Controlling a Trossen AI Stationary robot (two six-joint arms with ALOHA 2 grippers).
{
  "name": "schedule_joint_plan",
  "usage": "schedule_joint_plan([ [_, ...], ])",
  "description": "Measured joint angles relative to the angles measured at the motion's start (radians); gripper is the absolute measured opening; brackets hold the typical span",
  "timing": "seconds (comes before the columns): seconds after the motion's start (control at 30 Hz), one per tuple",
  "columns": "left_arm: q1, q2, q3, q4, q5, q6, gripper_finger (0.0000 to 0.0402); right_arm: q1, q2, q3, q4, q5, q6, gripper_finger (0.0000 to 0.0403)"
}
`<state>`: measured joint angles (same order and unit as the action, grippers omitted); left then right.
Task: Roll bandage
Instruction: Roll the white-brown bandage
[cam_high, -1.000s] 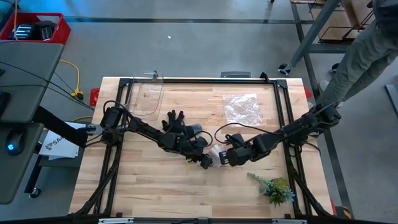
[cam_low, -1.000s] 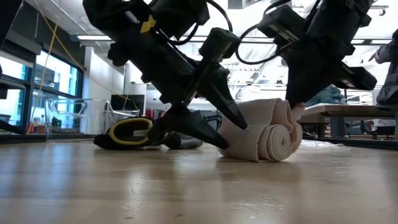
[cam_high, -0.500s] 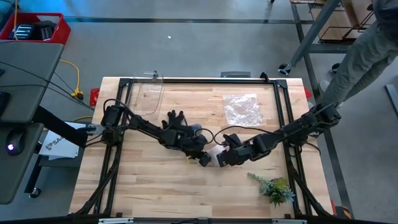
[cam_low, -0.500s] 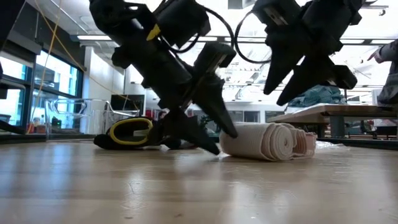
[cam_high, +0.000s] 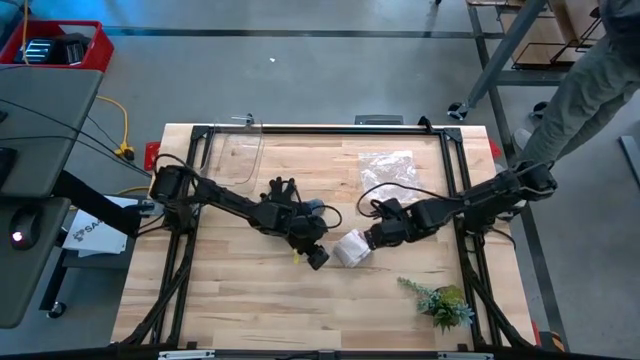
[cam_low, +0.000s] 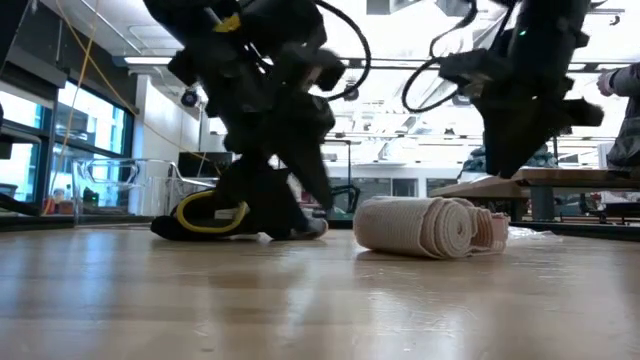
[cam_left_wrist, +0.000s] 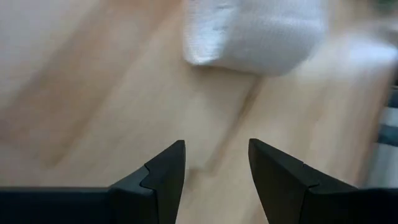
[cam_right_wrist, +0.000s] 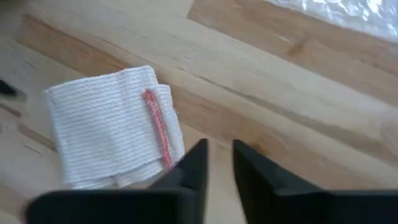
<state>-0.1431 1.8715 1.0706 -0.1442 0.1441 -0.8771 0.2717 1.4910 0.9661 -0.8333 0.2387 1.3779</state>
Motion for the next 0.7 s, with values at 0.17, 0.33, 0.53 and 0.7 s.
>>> schedule_joint_plan([
  [0.17, -0.018, -0.030, -0.016, -0.045, -0.050, -0.012, 0.0172, -0.045, 0.051, 0.000, 0.003, -0.078, -0.122, 0.0010],
  [0.33, -0.064, -0.027, -0.071, 0.041, -0.056, -0.102, 0.0172, -0.092, 0.097, 0.000, -0.006, -0.135, -0.240, 0.0003],
  [0.53, -0.136, -0.029, -0.154, 0.159, -0.111, -0.244, 0.0151, -0.169, 0.090, -0.075, 0.084, -0.193, -0.303, 0.0000],
  [0.7, -0.175, -0.026, -0.161, 0.163, -0.190, -0.321, 0.0038, -0.194, 0.072, -0.201, 0.272, -0.296, -0.289, 0.0000],
])
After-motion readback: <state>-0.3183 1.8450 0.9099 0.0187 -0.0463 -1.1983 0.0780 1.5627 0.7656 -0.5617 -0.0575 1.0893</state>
